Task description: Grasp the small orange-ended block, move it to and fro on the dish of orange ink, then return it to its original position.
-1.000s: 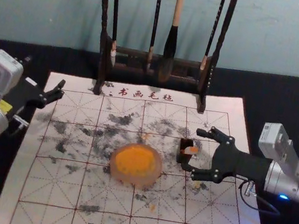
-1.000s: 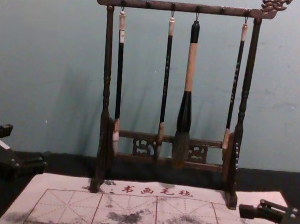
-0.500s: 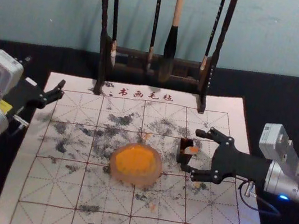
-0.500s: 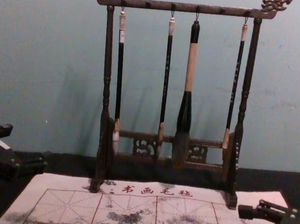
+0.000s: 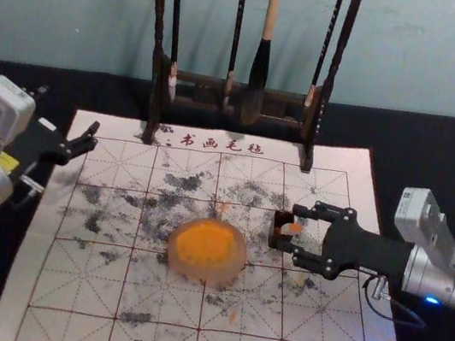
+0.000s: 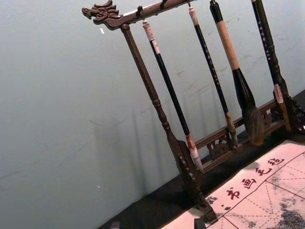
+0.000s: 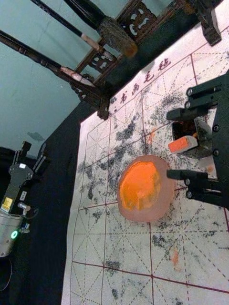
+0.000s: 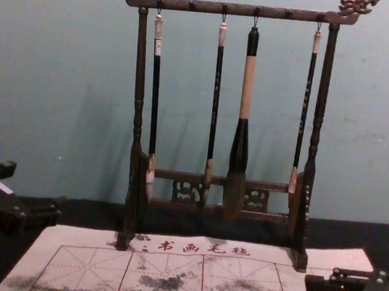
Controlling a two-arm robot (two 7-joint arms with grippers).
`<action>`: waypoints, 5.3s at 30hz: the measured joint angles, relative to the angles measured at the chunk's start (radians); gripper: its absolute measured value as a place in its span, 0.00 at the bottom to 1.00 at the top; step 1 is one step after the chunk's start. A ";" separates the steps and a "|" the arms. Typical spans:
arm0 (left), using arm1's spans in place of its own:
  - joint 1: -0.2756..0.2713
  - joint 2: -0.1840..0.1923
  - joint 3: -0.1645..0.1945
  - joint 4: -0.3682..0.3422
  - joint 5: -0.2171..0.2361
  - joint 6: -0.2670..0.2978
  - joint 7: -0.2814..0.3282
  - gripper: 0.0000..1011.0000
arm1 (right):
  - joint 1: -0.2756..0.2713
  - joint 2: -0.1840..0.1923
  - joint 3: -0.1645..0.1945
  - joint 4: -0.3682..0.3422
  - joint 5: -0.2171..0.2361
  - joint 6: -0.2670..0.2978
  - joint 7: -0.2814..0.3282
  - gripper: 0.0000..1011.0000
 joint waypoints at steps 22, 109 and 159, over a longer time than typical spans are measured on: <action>0.000 0.000 0.000 0.000 0.000 0.000 0.000 0.99 | 0.000 0.000 0.000 0.000 0.000 0.000 -0.001 0.13; 0.000 0.000 0.000 0.000 0.000 0.000 0.000 0.99 | 0.116 -0.048 -0.171 -0.283 0.048 0.633 -0.162 0.13; 0.000 0.000 0.000 0.000 0.000 0.000 0.000 0.99 | 0.076 -0.006 -0.149 -0.313 0.061 0.639 -0.163 0.13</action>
